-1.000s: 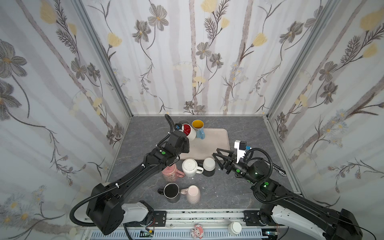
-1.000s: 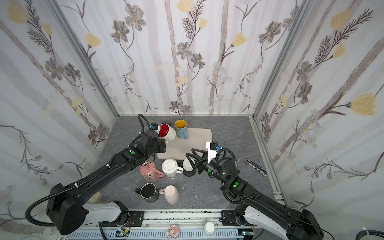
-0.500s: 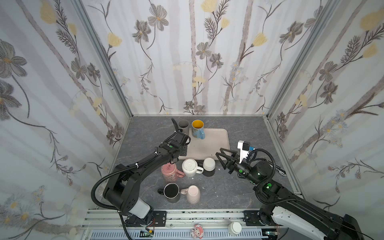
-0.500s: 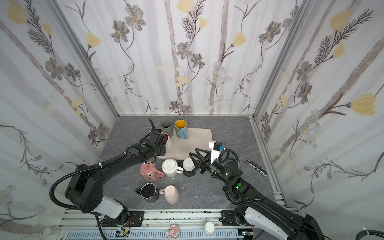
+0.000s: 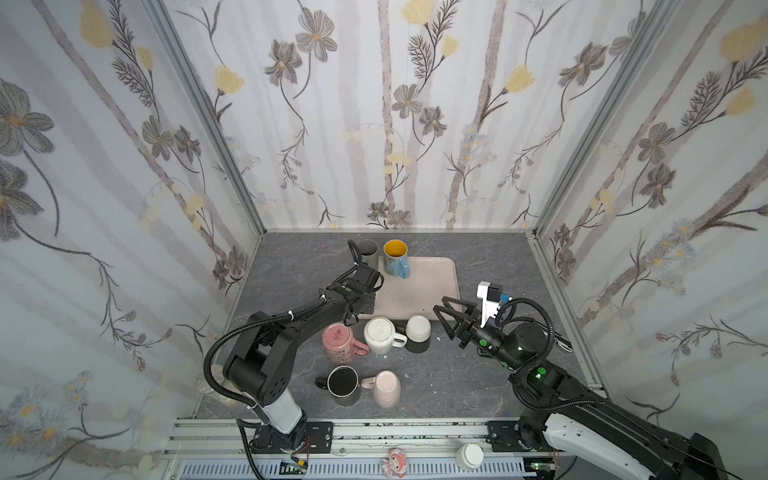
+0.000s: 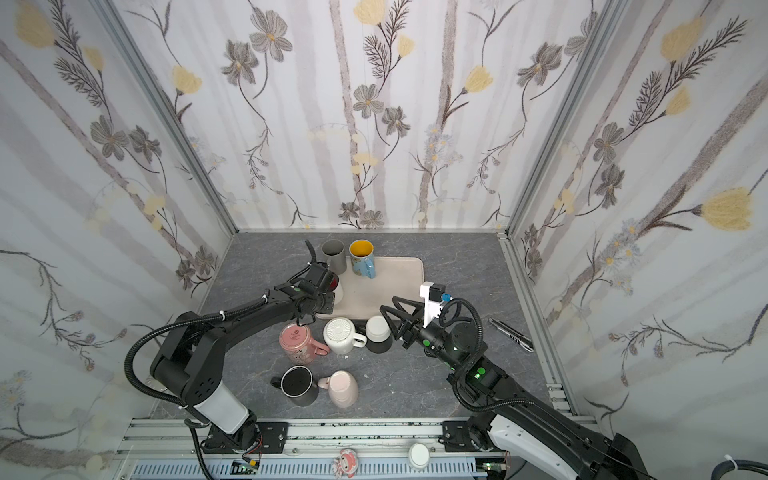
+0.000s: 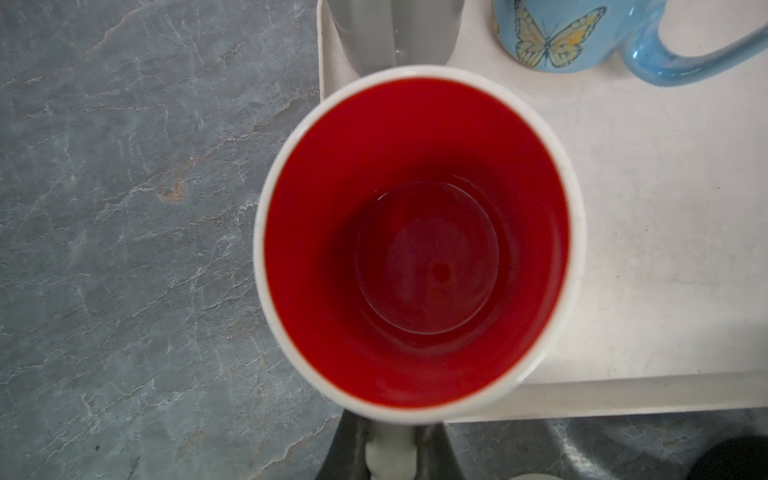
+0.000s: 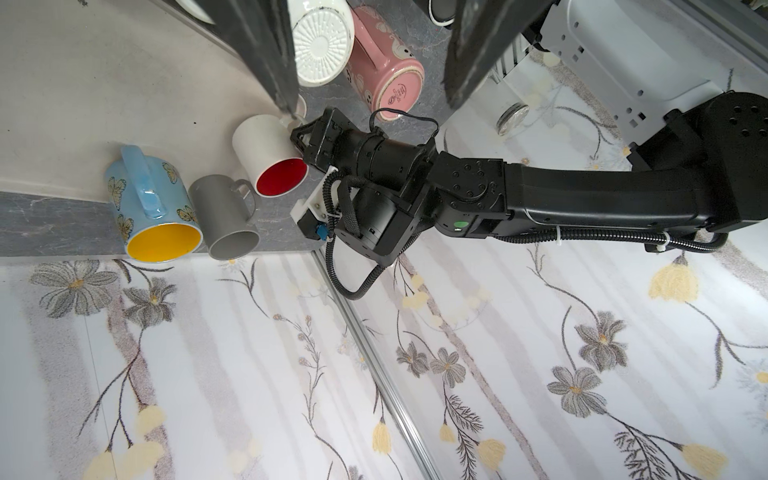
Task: Turn the mug right side up
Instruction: 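Carry the white red-lined mug over the tray with the left gripper while the right withdraws, then lower the white mug upright onto the tray and open the left gripper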
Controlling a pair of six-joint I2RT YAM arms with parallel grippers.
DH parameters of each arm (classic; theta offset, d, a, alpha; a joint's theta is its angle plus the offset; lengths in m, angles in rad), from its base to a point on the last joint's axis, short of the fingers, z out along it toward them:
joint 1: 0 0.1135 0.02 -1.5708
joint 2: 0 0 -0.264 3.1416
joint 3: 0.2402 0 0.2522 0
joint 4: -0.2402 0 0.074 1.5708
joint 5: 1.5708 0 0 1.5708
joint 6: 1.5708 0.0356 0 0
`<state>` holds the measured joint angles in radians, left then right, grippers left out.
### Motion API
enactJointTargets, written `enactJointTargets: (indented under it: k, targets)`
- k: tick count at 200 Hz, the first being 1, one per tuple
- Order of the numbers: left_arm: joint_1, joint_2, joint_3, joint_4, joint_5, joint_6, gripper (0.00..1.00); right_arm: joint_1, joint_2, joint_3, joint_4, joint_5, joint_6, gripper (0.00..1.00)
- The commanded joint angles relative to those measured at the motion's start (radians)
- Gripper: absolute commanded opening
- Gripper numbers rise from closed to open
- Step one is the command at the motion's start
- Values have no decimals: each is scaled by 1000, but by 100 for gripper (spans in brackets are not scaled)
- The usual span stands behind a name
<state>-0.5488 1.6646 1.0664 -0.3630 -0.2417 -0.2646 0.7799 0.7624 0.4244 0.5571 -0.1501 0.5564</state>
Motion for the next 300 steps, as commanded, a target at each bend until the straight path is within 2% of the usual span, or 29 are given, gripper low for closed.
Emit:
enactJointTargets:
  k: [1, 138, 177, 211, 245, 300]
  targets:
    - [2, 4, 10, 43, -33, 2, 0, -1, -2, 3, 17, 9, -6, 56]
    - [1, 12, -22, 24, -25, -11, 0, -4, -9, -5, 21, 14, -3, 58]
    - [0, -14, -33, 27, 0, -27, 28, -5, -11, -7, 17, 26, -3, 64]
    - [-3, -58, -35, 30, 11, -38, 37, -5, -6, -9, 13, 30, -2, 68]
    - [-8, -165, -38, 52, 33, -66, 47, -5, -8, -12, -1, 40, -1, 71]
    - [-13, -425, -118, 195, 172, -134, 76, -5, 26, -2, -89, 57, -21, 73]
